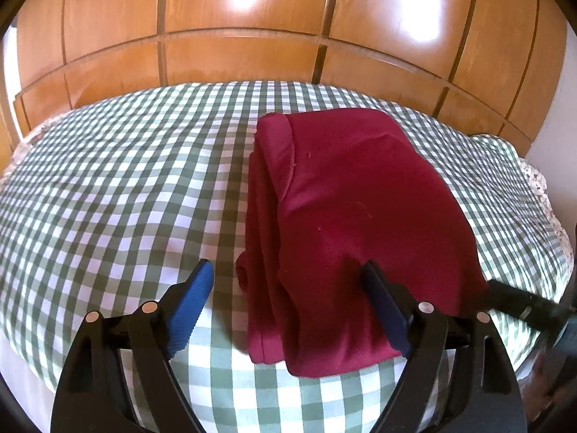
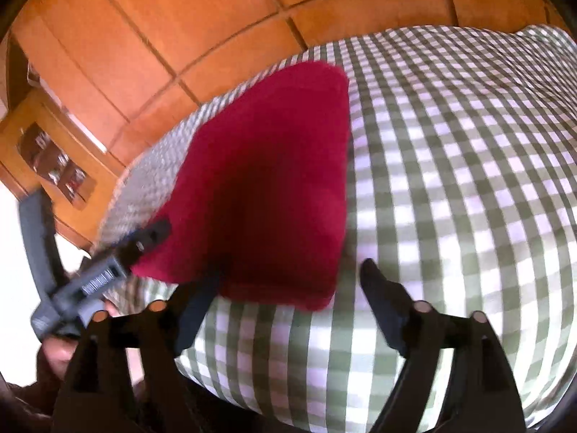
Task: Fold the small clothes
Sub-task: 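Grasp the folded sweater edge with the right tool while the left tool grasps it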
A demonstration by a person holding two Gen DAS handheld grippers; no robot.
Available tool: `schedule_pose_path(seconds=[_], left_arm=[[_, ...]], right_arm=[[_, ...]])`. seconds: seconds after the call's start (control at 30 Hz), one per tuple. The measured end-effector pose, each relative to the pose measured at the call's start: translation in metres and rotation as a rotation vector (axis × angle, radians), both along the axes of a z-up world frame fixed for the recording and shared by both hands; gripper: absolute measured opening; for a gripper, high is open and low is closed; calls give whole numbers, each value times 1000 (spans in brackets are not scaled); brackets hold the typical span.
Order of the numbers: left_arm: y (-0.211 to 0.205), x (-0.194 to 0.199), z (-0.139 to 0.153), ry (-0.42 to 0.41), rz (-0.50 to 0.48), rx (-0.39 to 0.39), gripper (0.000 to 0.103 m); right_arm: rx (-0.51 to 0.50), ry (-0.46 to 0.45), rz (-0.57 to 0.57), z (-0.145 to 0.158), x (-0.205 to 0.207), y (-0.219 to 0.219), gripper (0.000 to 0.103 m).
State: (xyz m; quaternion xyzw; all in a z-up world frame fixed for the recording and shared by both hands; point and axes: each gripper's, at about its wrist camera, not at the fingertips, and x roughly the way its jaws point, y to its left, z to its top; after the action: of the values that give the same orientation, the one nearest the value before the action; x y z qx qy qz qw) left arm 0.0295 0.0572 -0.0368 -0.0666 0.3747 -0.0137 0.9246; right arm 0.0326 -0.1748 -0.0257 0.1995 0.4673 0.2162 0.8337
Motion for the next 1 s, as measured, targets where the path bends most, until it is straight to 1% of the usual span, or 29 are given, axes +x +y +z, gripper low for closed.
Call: schedule_pose_path(seconds=[0.07,0.1,0.13,0.2,0.23,0.3,0.37,0.43,0.5,0.53,0.6,0.63,0.67,0.7,0.77,0.87,0.9,1.0], left_arm=[[6,4,-2,8,-6,-27,83],[10,7,-3,15,-17,-53,83],[18,12,-5,21,-34,-102,83],[31,19,-9,30,-54,-171,83],[35,22,-12,42,-70,-201,82],[46,32,-24,80,-119,-299,77],[50,38,-34,112,-143,-348,74],[50,41,-38,114,-173,-383,70],[48,43,-38,113,-184,-382,68],[49,45,-39,113,-185,-400,67],[53,46,-42,118,-183,-438,64],[54,47,-42,117,-189,-457,60],[55,46,-41,113,-200,-466,56],[52,44,-40,105,-216,-462,55],[55,39,-38,95,-238,-462,53],[50,39,-32,86,-265,-491,53],[43,39,-28,83,-290,-494,53],[15,48,-20,93,-354,-472,53]], right_arm=[[41,13,-15,1,15,-8,84],[60,22,-25,0,27,-12,84],[71,28,-28,-2,36,-13,84],[100,47,-26,-8,58,-14,84],[113,63,-18,-13,69,-11,84],[145,96,14,-24,89,-3,83],[164,110,48,-31,102,6,82],[177,119,89,-37,112,17,82],[200,132,103,-41,118,25,75],[203,139,102,-42,118,28,73],[183,131,105,-41,118,33,64],[175,125,108,-39,116,34,62],[174,121,107,-37,113,33,56],[179,117,103,-34,109,32,50],[185,90,97,-25,104,31,45],[198,39,78,-6,90,22,42],[209,26,69,-1,86,16,41],[228,-25,20,15,72,-14,41]])
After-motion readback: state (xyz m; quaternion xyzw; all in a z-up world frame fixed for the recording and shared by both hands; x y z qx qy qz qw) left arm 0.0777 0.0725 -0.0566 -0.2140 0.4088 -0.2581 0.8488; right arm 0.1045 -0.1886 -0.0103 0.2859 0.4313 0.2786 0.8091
